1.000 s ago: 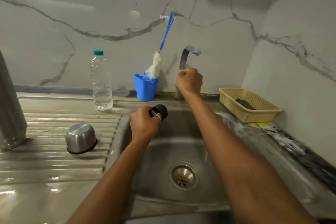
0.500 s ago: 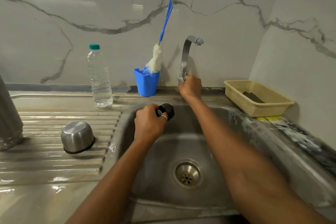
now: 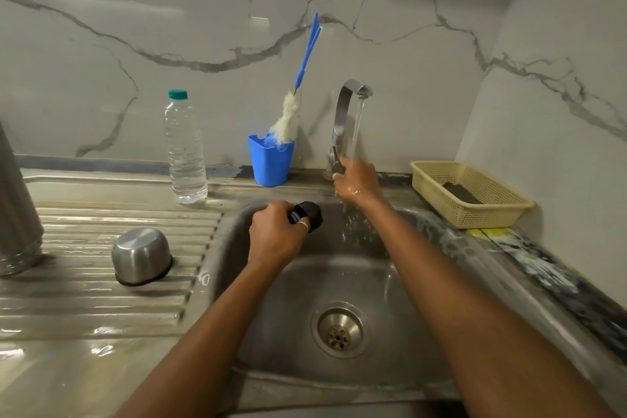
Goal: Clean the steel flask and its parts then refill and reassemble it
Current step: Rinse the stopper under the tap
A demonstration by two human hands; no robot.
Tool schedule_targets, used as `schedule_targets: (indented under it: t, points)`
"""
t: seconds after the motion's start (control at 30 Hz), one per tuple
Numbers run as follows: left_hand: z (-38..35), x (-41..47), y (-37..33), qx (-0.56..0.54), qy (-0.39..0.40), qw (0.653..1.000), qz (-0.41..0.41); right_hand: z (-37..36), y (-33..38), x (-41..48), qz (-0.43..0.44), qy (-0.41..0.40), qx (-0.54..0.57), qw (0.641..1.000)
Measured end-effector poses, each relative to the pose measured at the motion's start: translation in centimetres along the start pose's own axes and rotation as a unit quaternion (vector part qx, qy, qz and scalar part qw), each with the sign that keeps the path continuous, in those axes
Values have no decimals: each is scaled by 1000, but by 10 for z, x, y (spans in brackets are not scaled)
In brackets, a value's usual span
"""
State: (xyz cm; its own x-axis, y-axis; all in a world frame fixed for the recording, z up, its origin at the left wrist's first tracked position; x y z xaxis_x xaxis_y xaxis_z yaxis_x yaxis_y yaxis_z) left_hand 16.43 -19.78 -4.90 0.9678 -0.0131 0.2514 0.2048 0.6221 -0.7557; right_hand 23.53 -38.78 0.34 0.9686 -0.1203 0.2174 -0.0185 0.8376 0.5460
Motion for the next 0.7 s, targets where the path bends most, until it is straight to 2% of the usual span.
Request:
schedule_targets:
  t: [0.07,0.17,0.23,0.27,0.33,0.37,0.4,0.47,0.5,0.53,0.57,0.63,0.7]
  points:
    - [-8,1,-1,-5,17,1000,2,-8,-1,-20,-21,51,16,998]
    - [-21,9,-15,-30,35,999,6,-28,-9,-50,-86,153,137,975]
    - [-31,18,-31,-50,42,998,5,-34,-11,-67,-110,179,240,948]
    - [-38,24,-41,-59,53,997,-6,-33,-12,-70,-118,171,312,927]
    - [-48,31,-62,-41,78,995,-43,-35,-23,-74,-155,144,472,856]
    - [-54,33,-74,-9,100,992,-73,-37,-26,-77,-176,128,541,812]
    - [-63,34,-84,38,127,985,-110,-41,-34,-78,-195,111,577,785]
    - [-84,36,-93,133,197,960,-149,-51,-50,-74,-224,92,572,784]
    - [-91,38,-84,151,224,953,-138,-58,-51,-76,-233,99,560,789]
    - [-97,44,-79,134,239,953,-126,-60,-53,-73,-230,105,551,796]
    - [-95,48,-72,71,246,961,-104,-60,-53,-68,-222,108,539,805]
    - [-82,51,-64,-114,234,963,-63,-49,-47,-61,-191,95,545,811]
    - [-81,57,-67,-226,216,949,-43,-40,-49,-54,-178,81,607,770]
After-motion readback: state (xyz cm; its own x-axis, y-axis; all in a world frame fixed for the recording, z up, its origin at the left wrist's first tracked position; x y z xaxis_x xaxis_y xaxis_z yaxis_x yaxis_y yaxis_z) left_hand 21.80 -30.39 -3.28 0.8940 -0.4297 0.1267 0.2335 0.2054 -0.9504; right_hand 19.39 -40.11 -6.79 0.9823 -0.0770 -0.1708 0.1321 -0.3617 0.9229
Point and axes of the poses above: each hand's wrist, its own x-axis towards the middle knuckle, its own z-axis out of the back of the hand, y = z × x, the point moved 10 cm from there along x, towards the middle knuckle, and after that the axes turned 8 degrees about y, right-handed, at the moved point
